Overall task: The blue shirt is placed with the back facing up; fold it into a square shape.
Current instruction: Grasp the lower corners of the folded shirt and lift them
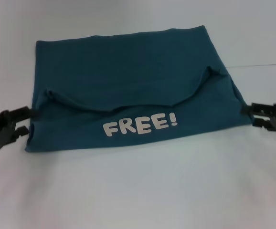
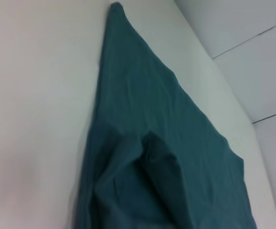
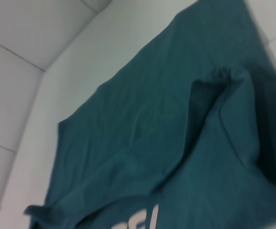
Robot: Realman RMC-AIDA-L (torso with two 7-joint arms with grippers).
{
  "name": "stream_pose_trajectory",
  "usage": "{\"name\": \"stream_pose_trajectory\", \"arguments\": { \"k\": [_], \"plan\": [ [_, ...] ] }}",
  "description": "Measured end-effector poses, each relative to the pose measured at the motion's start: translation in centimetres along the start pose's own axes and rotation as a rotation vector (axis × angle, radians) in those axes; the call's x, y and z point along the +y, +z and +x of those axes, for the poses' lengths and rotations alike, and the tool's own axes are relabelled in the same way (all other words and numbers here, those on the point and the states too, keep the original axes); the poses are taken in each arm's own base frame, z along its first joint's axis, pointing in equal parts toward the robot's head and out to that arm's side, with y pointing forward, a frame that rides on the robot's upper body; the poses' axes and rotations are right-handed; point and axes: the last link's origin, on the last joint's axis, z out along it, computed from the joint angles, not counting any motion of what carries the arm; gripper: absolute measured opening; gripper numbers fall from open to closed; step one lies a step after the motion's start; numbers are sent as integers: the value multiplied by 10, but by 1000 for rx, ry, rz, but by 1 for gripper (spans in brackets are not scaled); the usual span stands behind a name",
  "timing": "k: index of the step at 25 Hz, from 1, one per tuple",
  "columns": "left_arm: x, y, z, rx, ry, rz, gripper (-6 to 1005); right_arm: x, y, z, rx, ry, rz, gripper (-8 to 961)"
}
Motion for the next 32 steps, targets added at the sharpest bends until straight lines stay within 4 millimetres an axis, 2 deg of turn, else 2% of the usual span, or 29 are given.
{"name": "stream_pose_trajectory", "arguments": {
  "k": [4,10,20,32],
  "plan": [
    [-11,0,-10,-23,-15,0,683,-5,-12,15,-21,35,-58,805],
    [-17,1,-12,-19,45,18,680,-3,-16,25,-4,-60,-102,804],
    [-26,6,-12,13,18,61,674,-1,-15,25,-5,-76,-114,803],
    [-18,26,-18,-39,63,68,668,-4,-17,26,-19,-64,-114,801]
  ]
}}
